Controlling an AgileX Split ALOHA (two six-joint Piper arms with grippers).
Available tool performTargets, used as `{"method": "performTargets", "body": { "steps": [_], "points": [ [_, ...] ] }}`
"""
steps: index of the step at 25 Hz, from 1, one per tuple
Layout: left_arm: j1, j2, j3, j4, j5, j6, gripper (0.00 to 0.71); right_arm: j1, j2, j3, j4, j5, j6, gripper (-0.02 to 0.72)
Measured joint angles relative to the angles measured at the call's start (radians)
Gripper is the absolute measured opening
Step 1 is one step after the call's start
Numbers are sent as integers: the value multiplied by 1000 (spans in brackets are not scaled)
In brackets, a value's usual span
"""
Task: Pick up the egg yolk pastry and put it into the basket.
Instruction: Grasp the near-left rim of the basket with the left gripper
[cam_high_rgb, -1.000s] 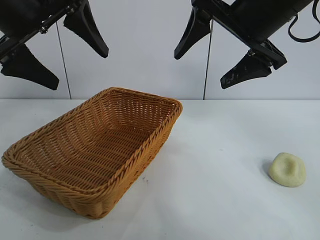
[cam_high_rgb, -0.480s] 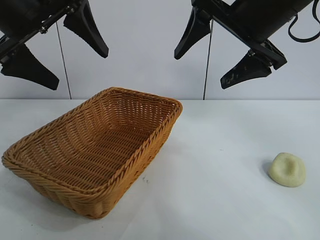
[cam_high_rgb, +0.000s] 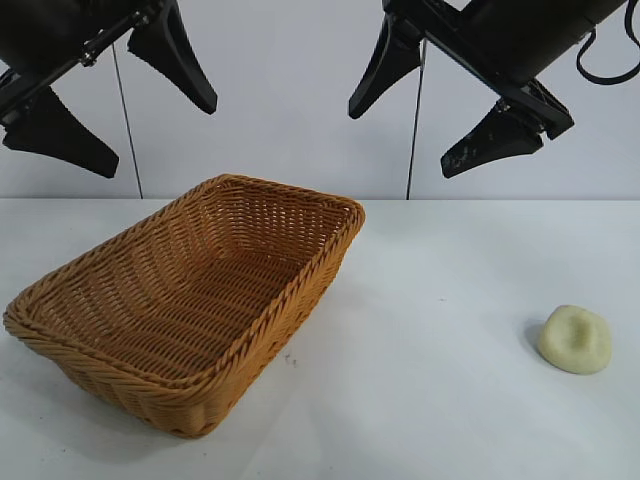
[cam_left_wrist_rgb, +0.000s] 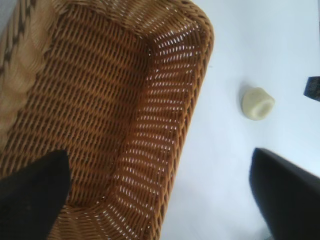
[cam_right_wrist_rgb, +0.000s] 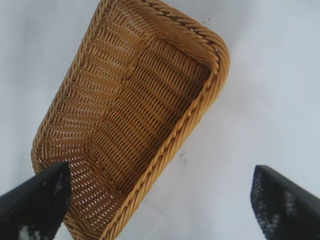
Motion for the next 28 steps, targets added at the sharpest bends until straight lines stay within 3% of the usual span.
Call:
{"method": "performTargets", "body": {
  "steps": [5, 11, 19, 21, 26, 28],
  "points": [
    [0, -96, 143, 78, -30, -156, 695, 0, 0, 0, 1, 0, 0, 695],
    [-13, -317, 361, 87, -88, -395, 695, 0, 0, 0, 1, 0, 0, 695],
    [-17, -322, 402, 226, -129, -778, 695, 0, 0, 0, 1, -1, 0, 695],
    [-40, -286, 402, 271, -139, -874, 695, 0, 0, 0, 1, -1, 0, 695],
    [-159, -183, 402, 394, -220, -1097, 695, 0, 0, 0, 1, -1, 0, 695],
    [-177, -136, 402, 437, -253, -1182, 695, 0, 0, 0, 1, -1, 0, 695]
  ]
}}
